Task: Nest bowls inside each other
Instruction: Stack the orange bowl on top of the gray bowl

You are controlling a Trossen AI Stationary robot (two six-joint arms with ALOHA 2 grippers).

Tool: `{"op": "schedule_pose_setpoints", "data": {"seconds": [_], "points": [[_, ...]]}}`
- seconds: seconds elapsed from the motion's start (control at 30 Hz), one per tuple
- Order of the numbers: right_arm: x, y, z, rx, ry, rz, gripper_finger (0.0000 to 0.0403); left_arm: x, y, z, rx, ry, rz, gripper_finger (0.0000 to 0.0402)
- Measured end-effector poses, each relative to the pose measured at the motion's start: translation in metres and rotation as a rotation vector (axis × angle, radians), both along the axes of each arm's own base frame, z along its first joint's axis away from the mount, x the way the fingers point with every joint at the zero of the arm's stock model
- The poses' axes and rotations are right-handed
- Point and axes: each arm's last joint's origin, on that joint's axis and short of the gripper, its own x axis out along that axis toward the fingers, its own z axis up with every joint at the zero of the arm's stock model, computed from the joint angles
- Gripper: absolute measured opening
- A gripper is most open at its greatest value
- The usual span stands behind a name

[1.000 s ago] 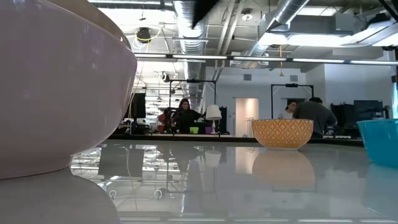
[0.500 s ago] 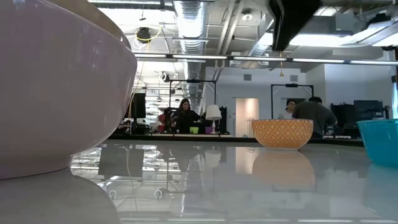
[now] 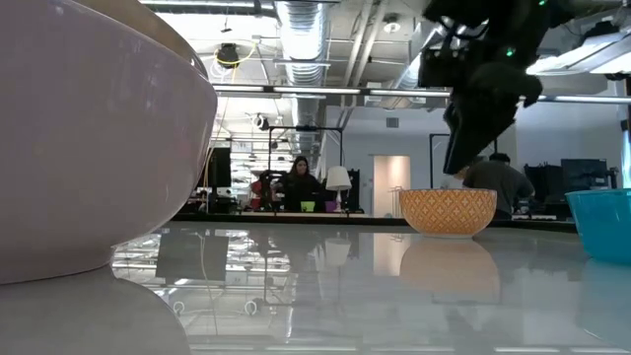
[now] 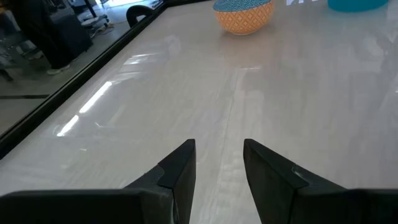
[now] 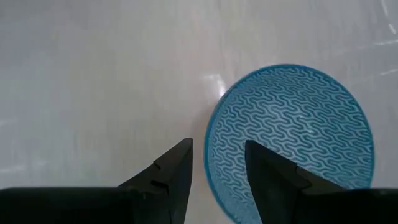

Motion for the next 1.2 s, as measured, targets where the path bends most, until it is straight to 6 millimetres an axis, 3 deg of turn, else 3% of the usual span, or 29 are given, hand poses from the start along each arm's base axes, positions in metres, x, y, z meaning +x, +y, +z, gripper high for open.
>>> {"op": "schedule_pose_setpoints", "data": {"seconds": [0.53,0.67,0.8,1.0,1.2], "points": [[0.025,-0.010,-0.058,0.044,0.216,-0.002,0.0175,0.000,0.000,0.000,0.000,0.000,0.000,0.0125],[0.033,-0.009,-0.059,0.034,0.266,0.001,0.0132,0.000,0.000,0.000,0.000,0.000,0.000,0.0125],[0.043,-0.010,-0.041,0.028,0.325,-0.006,0.0040,0.000,0.000,0.000,0.000,0.000,0.000,0.0125],[0.059,0.000,0.010,0.011,0.311,0.005,0.0041,0.000,0.000,0.000,0.000,0.000,0.000,0.0125],[0.079,0.052,0.073,0.038,0.042,0.106,0.0041,0.000,0.000,0.000,0.000,0.000,0.000,0.0125]]}}
